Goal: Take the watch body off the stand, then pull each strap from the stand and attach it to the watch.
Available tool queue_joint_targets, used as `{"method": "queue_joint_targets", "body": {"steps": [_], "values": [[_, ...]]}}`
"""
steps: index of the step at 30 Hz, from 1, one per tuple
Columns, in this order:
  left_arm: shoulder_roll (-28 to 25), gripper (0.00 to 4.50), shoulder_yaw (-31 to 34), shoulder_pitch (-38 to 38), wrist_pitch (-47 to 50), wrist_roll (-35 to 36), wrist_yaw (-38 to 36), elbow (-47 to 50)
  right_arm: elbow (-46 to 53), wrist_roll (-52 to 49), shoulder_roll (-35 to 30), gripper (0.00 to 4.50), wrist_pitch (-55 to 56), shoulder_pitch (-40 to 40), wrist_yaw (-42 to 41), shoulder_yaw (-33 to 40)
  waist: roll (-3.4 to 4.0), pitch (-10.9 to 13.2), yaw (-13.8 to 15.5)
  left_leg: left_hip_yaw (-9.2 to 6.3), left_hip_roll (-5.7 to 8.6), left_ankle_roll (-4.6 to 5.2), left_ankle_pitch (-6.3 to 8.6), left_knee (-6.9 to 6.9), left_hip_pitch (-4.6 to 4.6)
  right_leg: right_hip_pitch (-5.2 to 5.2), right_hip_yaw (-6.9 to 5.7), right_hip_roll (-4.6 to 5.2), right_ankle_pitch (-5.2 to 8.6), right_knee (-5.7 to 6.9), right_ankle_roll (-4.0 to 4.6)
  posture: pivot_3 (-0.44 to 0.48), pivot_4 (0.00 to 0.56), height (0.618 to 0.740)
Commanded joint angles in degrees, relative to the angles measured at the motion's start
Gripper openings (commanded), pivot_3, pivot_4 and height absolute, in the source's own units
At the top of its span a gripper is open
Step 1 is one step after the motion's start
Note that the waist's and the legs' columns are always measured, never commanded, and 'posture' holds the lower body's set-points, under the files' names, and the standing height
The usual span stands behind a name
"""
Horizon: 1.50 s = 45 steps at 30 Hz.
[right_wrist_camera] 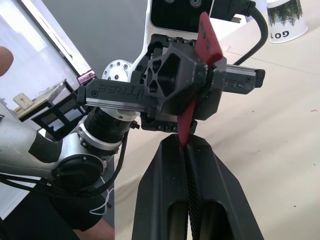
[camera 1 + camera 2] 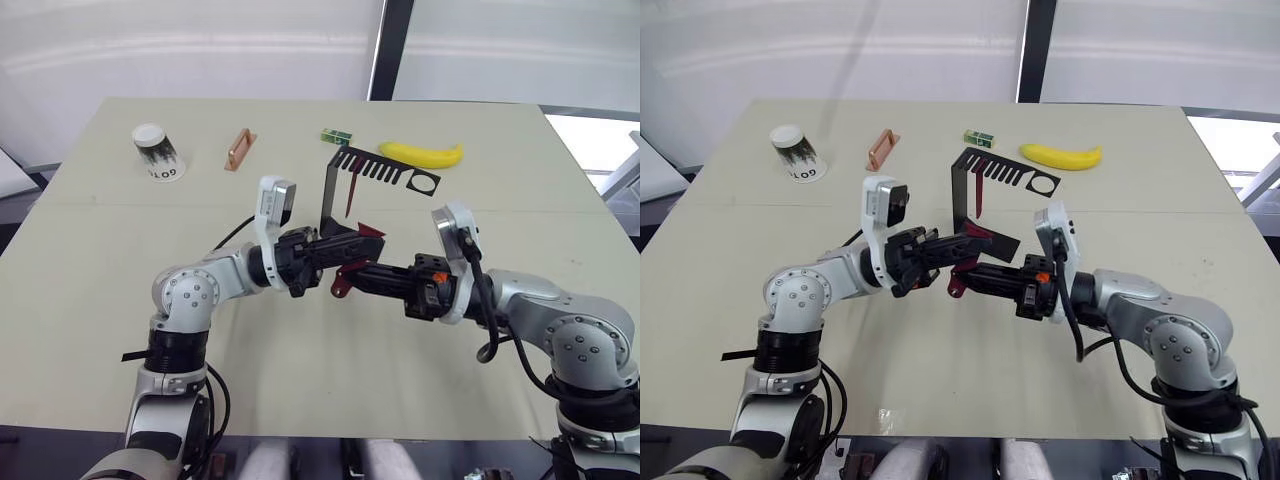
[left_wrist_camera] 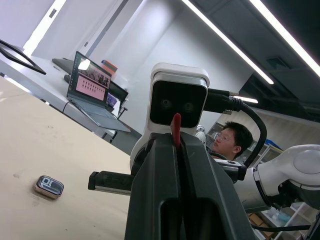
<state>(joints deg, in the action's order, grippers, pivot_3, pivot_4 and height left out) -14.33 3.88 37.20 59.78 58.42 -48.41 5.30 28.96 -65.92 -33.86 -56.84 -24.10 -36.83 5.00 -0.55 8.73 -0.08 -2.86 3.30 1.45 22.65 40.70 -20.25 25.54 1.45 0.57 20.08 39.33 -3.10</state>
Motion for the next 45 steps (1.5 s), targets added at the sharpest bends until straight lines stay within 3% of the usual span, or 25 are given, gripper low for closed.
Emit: {"method": "queue_joint_targets", "body": {"steps": [1,26,29,32,45], "values": [[-0.6,0.04,1.1,0.4,-1.1,1.1,-1.1,0.2,2.5,-0.3,-1.2,0.00,1.4,0.6,0.4,1.7,0.00,0.0,0.0,0.00,0.00,0.00,0.00,0.00,0.00,0.00,0.00,0.00,0.00,0.00,0.00,0.000,0.150,0.740],[-0.1,0.04,0.5,0.9,-0.8,1.5,-1.1,-0.9,3.8,-1.4,-2.2,0.00,3.2,2.2,3.2,1.7,0.00,0.0,0.0,0.00,0.00,0.00,0.00,-0.01,0.00,-0.01,0.00,0.00,0.00,-0.02,0.00,0.000,0.150,0.740],[-0.3,0.93,0.9,0.9,-1.4,1.3,-0.8,-0.8,3.7,-1.6,-2.3,0.00,3.1,2.2,3.2,1.7,-0.01,0.0,0.0,0.00,0.00,0.00,0.00,-0.01,0.00,-0.01,0.00,0.00,0.00,-0.03,0.00,0.000,0.150,0.740],[-0.5,2.32,1.1,1.0,-1.2,1.3,-0.8,-1.0,3.6,-1.8,-2.4,0.00,3.0,2.2,3.2,1.7,-0.01,0.0,0.0,0.00,0.00,0.00,0.00,-0.01,0.00,-0.01,0.00,0.00,0.00,-0.02,0.00,0.000,0.150,0.740],[-0.2,2.32,-0.1,-0.2,-1.6,0.4,-0.6,-0.7,3.2,-3.1,-2.3,0.00,3.1,2.2,4.3,1.9,-0.01,0.0,0.1,0.00,0.00,0.00,0.00,-0.01,0.00,-0.01,0.00,0.00,0.00,-0.03,0.00,0.000,0.150,0.740]]}}
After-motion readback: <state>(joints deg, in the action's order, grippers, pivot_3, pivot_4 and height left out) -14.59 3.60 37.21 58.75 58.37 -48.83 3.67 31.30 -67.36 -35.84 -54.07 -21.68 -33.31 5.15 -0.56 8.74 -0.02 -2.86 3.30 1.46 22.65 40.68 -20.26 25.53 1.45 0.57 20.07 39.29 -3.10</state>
